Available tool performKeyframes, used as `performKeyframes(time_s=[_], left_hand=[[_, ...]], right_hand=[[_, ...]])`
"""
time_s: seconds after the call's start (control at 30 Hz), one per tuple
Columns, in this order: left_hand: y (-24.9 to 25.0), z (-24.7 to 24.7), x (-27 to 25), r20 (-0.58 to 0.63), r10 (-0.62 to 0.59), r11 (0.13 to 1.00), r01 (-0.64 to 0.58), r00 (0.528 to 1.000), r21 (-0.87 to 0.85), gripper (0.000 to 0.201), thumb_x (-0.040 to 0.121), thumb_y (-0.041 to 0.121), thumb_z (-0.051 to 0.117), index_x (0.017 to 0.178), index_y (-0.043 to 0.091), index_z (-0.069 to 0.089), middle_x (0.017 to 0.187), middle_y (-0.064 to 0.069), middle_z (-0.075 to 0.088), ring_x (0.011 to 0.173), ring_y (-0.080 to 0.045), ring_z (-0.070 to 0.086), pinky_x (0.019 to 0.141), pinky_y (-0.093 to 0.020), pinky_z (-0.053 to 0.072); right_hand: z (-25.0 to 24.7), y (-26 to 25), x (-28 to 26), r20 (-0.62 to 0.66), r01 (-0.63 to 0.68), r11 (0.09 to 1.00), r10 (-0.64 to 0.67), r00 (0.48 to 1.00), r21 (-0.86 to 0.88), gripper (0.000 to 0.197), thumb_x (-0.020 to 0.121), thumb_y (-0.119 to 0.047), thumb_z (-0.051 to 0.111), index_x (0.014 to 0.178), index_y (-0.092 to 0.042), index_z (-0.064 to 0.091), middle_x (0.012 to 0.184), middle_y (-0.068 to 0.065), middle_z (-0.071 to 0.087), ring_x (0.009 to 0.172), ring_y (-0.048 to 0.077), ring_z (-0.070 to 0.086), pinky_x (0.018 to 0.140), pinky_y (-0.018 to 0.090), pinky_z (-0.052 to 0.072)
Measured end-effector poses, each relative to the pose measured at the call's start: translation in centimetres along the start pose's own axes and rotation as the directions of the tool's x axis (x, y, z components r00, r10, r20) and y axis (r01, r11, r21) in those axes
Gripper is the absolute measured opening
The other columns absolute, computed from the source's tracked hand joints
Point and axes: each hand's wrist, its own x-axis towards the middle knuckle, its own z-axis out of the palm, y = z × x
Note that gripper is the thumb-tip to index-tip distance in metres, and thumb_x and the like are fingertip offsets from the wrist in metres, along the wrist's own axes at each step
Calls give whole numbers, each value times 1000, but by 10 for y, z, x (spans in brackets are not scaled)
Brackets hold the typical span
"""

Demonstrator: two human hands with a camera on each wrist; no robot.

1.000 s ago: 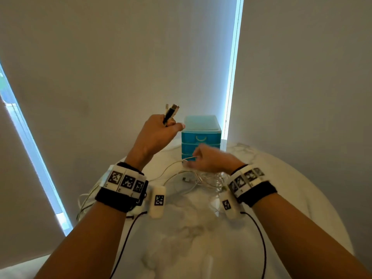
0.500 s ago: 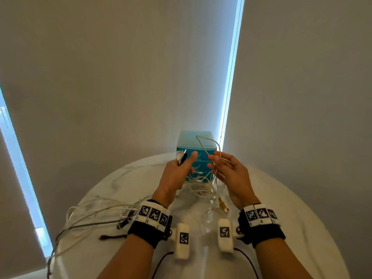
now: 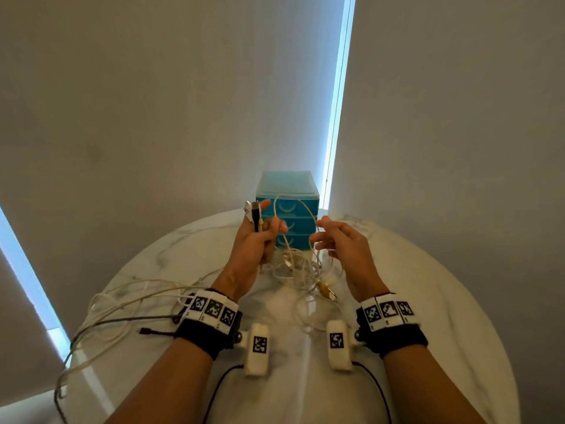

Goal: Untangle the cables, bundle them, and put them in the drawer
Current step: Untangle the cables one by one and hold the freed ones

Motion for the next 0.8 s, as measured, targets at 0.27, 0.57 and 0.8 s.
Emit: performKeyframes(time_s=[0.27, 0.57, 0.8], left_hand=[[-6, -4, -10, 302, -80, 997, 69, 950, 45, 31, 111, 7, 47, 129, 13, 72, 81, -2, 54, 48, -6, 26, 43, -18, 22], [-5, -9, -12, 182, -68, 997, 61, 981, 42, 30, 108, 34, 55, 102, 14, 77, 66, 5, 38, 52, -9, 20, 42, -20, 18], [2, -2, -18, 125, -168, 985, 160, 978, 72, 68, 101, 71, 47, 103, 10, 77, 64, -4, 53, 45, -10, 29, 42, -21, 24]], right_hand=[[-8, 8, 1, 132, -205, 913, 169, 977, 351, 50, 109, -58, 46, 148, -27, 50, 133, 2, 74, 113, 27, 77, 94, 44, 60], [-36, -36, -7, 70, 3, 657, -85, 994, 754, 34, 115, -40, 44, 134, -22, 65, 138, -2, 72, 134, 15, 64, 112, 36, 47], [-12, -31, -14, 291, -153, 714, -74, 954, 683, 25, 108, -11, 53, 130, -9, 62, 96, 6, 66, 86, 18, 67, 82, 29, 60]])
